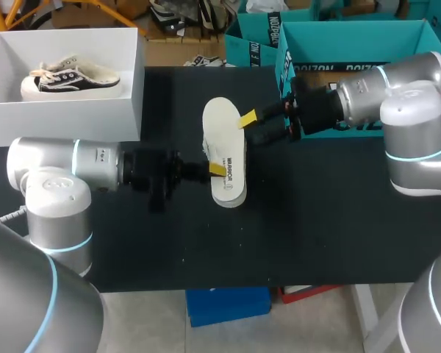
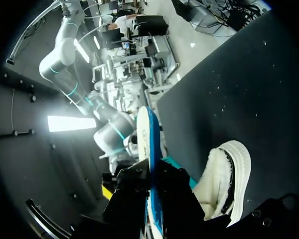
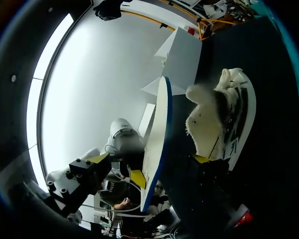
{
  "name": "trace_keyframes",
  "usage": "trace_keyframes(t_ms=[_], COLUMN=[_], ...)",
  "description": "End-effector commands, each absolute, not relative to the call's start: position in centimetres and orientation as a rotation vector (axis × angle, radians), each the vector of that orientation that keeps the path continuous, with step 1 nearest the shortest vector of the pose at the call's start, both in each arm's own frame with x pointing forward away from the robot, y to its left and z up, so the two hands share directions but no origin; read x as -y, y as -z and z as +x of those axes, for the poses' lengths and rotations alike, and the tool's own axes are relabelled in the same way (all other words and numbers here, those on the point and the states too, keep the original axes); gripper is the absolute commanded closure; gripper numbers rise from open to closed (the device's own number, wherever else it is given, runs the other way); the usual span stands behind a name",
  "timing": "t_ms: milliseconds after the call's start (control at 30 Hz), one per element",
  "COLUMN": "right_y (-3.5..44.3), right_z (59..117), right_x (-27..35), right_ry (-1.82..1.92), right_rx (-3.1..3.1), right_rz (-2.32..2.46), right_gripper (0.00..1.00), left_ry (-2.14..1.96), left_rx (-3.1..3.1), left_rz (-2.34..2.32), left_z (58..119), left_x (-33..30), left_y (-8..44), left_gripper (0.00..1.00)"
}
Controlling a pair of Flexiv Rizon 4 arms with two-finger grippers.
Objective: Take the shoe out of the shoebox, open the shoe tongue, remove and reinsert the insole, then place the shoe into the shoebox
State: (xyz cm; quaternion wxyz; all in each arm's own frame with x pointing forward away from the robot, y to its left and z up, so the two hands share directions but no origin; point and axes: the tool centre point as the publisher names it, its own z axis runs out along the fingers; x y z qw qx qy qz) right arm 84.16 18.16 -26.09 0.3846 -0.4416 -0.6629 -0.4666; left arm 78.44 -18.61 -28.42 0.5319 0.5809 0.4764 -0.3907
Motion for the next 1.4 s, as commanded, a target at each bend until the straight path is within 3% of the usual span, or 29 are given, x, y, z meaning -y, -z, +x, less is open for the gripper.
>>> trace_keyframes(t_ms=[33,700,733,767,800,833,867,1400], right_y=[26.7,27.7,27.8,27.9,27.9,28.0,28.0,28.0], right_z=[84.4,84.4,84.4,84.4,84.4,84.5,84.5,84.5], right_x=[-19.3,-21.6,-21.7,-21.7,-21.7,-21.7,-21.7,-21.7], right_ry=[1.196,1.211,1.21,1.206,1.197,1.197,1.197,1.197], right_rx=[1.685,1.662,1.661,1.66,1.663,1.664,1.664,1.664], right_rz=[-1.123,-1.105,-1.106,-1.109,-1.121,-1.126,-1.126,-1.126], right_gripper=[0.0,0.0,0.05,0.5,0.76,0.92,1.0,1.0], left_ry=[0.923,0.923,0.923,0.923,0.923,0.923,0.923,0.916], left_rx=[-1.138,-1.138,-1.138,-1.138,-1.138,-1.138,-1.138,-1.144], left_rz=[1.383,1.383,1.383,1.383,1.383,1.383,1.383,1.401], left_z=[78.3,78.3,78.3,78.3,78.3,78.3,78.3,78.2], left_x=[18.7,18.7,18.7,18.7,18.7,18.7,18.7,18.8], left_y=[28.5,28.5,28.5,28.5,28.5,28.5,28.5,28.1], left_gripper=[1.0,1.0,1.0,1.0,1.0,1.0,1.0,1.0])
